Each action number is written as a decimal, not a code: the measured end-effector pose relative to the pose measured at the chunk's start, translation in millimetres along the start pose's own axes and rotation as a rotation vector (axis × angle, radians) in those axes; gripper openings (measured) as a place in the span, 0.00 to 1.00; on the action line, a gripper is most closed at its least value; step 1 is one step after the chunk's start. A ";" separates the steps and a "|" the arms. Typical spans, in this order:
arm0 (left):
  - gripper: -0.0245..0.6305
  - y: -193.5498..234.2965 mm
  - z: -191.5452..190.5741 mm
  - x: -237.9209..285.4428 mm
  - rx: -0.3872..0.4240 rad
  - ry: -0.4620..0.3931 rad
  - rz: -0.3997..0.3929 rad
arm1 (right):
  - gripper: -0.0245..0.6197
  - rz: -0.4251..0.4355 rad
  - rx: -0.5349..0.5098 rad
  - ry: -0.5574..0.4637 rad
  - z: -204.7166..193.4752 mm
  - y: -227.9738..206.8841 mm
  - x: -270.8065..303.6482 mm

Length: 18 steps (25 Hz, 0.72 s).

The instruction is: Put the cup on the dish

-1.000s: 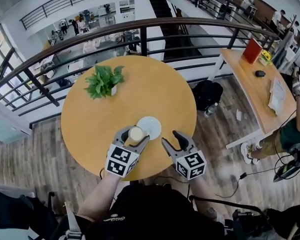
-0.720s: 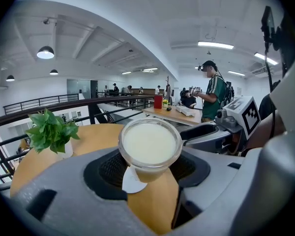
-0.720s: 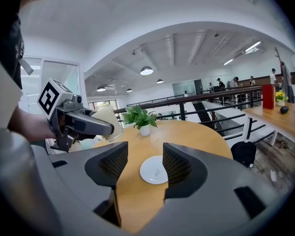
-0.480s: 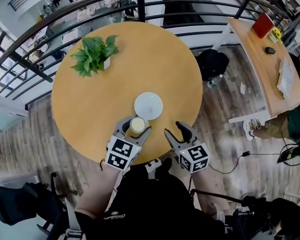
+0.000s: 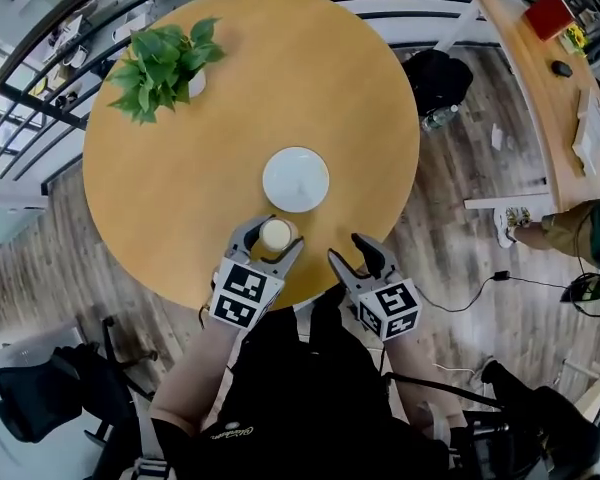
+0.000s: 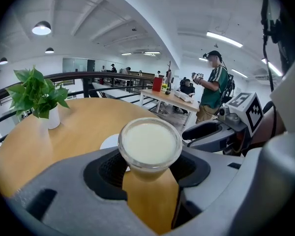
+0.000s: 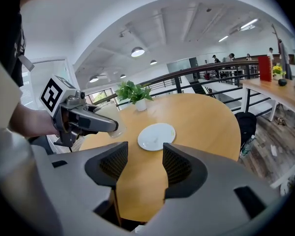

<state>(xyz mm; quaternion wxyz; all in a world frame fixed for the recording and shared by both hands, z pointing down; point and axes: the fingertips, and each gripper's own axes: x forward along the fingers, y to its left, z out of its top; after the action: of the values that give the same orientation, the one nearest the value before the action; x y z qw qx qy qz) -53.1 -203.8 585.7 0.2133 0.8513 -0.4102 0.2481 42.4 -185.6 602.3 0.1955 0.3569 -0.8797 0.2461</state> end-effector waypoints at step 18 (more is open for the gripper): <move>0.43 51.3 15.8 65.0 0.051 0.020 0.060 | 0.38 -0.020 0.011 0.004 8.2 -17.4 21.5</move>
<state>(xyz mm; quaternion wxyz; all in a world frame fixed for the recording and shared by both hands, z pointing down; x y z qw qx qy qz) -55.3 -280.6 620.3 0.1881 0.8413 -0.4270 0.2731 39.3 -212.5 612.0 0.1979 0.3662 -0.8743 0.2497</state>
